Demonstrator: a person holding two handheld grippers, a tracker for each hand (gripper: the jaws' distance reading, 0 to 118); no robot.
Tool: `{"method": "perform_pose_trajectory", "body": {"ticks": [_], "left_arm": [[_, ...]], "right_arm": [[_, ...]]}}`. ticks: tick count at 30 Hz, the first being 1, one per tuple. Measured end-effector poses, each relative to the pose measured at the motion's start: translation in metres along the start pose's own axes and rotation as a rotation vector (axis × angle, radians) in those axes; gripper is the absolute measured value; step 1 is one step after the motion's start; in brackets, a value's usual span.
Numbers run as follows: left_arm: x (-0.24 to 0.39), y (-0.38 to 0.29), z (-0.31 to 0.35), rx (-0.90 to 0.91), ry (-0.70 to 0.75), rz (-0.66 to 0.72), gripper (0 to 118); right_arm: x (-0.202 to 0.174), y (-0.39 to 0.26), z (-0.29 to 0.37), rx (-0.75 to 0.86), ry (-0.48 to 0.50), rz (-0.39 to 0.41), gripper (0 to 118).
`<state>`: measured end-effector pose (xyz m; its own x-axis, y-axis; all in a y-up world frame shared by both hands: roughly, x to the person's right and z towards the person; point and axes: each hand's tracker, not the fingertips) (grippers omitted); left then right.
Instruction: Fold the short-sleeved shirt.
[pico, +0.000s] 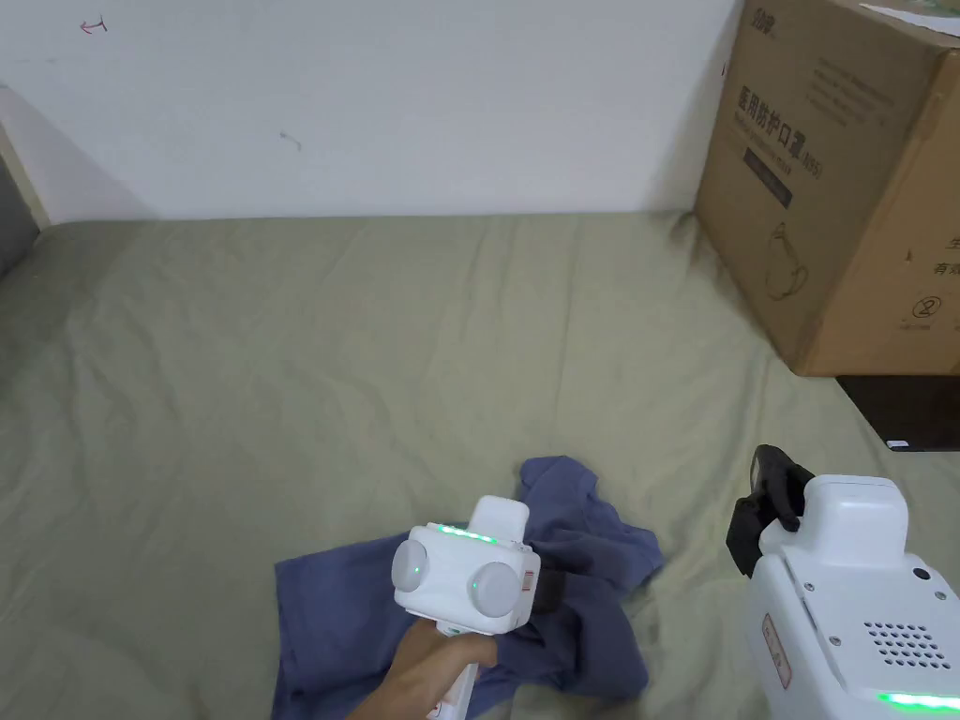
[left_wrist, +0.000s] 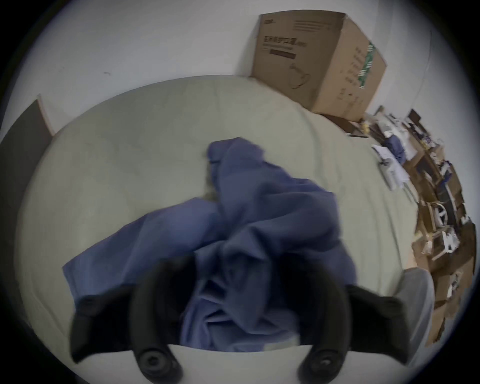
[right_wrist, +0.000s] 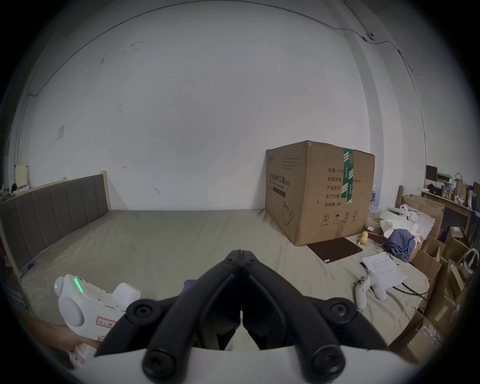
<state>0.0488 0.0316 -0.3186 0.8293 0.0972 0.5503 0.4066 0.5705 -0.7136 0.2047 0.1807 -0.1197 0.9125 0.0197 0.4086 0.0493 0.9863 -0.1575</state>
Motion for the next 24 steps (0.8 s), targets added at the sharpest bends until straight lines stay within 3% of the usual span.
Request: {"method": "perform_pose_trajectory", "body": {"ticks": [1,4,10,17,22,24], "left_arm": [[-0.004,-0.001,0.006,0.045,0.0,0.029,90],[-0.02,0.001,0.036,0.21,-0.115,0.107,91],[-0.041,0.01,0.125,0.517,-0.108,0.078,105],[-0.067,-0.002,0.204,0.698,0.082,-0.039,105],[-0.095,-0.028,0.227,0.828,0.223,0.021,103],[-0.104,-0.038,0.233,0.873,0.295,0.014,96]], "right_arm": [[0.0,0.0,0.001,0.003,0.001,-0.003,0],[0.0,0.003,0.003,0.019,-0.002,-0.009,0],[-0.004,0.015,0.008,0.044,0.007,-0.016,0],[-0.015,0.027,0.012,0.073,0.025,-0.002,0],[-0.024,0.029,0.014,0.087,0.046,-0.002,0],[-0.027,0.029,0.014,0.089,0.055,-0.002,0]]}}
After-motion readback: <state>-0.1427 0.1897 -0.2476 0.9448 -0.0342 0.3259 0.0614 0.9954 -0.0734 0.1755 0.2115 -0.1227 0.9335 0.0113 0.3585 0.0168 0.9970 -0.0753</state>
